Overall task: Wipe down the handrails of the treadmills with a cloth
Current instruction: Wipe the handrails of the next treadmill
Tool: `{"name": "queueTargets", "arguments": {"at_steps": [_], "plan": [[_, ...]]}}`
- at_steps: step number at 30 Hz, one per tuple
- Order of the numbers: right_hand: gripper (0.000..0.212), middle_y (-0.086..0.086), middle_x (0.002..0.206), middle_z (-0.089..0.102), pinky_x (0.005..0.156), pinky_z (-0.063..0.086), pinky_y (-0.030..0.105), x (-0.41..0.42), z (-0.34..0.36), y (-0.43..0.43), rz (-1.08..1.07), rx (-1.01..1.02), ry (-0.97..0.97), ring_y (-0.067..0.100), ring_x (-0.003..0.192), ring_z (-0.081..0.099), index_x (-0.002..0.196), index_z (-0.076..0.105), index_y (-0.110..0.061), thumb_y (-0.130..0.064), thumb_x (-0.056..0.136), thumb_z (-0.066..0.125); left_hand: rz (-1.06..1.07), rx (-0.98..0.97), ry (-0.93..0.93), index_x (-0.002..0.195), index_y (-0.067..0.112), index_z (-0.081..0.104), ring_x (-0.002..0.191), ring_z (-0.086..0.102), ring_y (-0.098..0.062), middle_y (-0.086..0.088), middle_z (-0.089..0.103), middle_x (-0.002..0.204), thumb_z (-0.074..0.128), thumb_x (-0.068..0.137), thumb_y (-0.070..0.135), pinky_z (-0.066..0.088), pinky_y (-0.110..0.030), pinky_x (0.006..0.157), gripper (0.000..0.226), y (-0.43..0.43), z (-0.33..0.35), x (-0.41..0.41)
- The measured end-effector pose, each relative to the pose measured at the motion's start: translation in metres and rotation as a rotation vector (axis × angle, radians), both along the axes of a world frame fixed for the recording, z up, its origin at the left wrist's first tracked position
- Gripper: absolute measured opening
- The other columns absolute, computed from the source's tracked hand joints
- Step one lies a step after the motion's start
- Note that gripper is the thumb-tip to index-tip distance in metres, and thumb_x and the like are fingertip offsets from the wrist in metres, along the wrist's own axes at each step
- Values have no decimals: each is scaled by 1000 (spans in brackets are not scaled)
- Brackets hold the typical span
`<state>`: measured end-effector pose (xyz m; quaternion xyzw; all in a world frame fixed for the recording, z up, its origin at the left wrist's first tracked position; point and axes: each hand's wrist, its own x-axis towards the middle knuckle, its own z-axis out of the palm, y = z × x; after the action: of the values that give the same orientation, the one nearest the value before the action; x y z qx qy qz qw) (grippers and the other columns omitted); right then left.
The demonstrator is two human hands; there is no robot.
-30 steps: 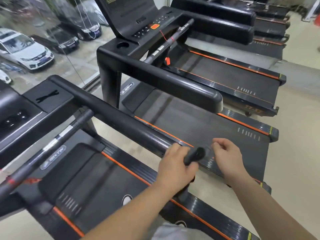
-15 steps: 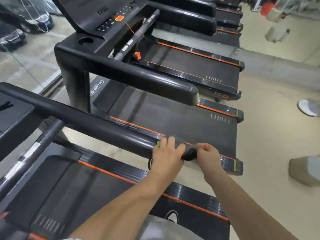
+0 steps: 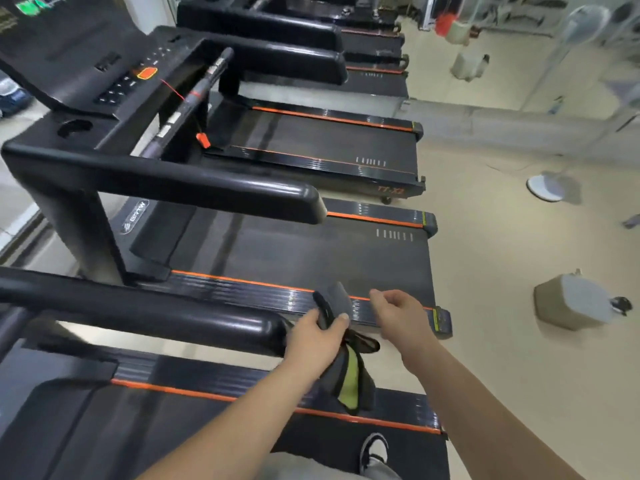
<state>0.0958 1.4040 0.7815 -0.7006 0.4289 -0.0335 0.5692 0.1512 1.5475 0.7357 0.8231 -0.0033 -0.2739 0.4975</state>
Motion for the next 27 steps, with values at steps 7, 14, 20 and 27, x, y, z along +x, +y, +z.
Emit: {"name": "queueTargets", "arguments": {"at_steps": [7, 14, 20, 27], "plan": [[38, -8, 85, 78, 67, 52, 19, -31, 18, -88, 283, 302, -31, 5, 77, 73, 95, 77, -18, -55, 91, 69, -85, -213, 53, 93, 28, 68, 88, 71, -10, 6, 74, 89, 82, 71, 37, 59, -34, 81, 28, -104, 41, -36], [36, 8, 105, 79, 85, 58, 33, -50, -1, -126, 164, 474, -55, 22, 99, 76, 112, 74, -9, -40, 103, 58, -51, -245, 156, 112, 28, 69, 84, 73, -8, 8, 73, 92, 91, 73, 19, 61, -31, 77, 46, -138, 45, -56], [45, 3, 108, 79, 93, 58, 43, -8, 2, -149, 108, 467, -22, 20, 101, 75, 121, 69, -17, -52, 106, 45, -230, -131, 16, 117, 40, 68, 105, 71, -10, 5, 72, 113, 92, 60, 41, 59, -38, 92, 62, -154, 43, -18], [39, -2, 108, 77, 93, 59, 43, 89, 27, -181, 150, 288, -50, 18, 100, 73, 114, 71, -26, -52, 106, 43, 9, -300, 65, 105, 25, 71, 90, 72, -5, 7, 77, 94, 79, 89, 23, 54, -21, 74, 18, -170, 59, 73]]}}
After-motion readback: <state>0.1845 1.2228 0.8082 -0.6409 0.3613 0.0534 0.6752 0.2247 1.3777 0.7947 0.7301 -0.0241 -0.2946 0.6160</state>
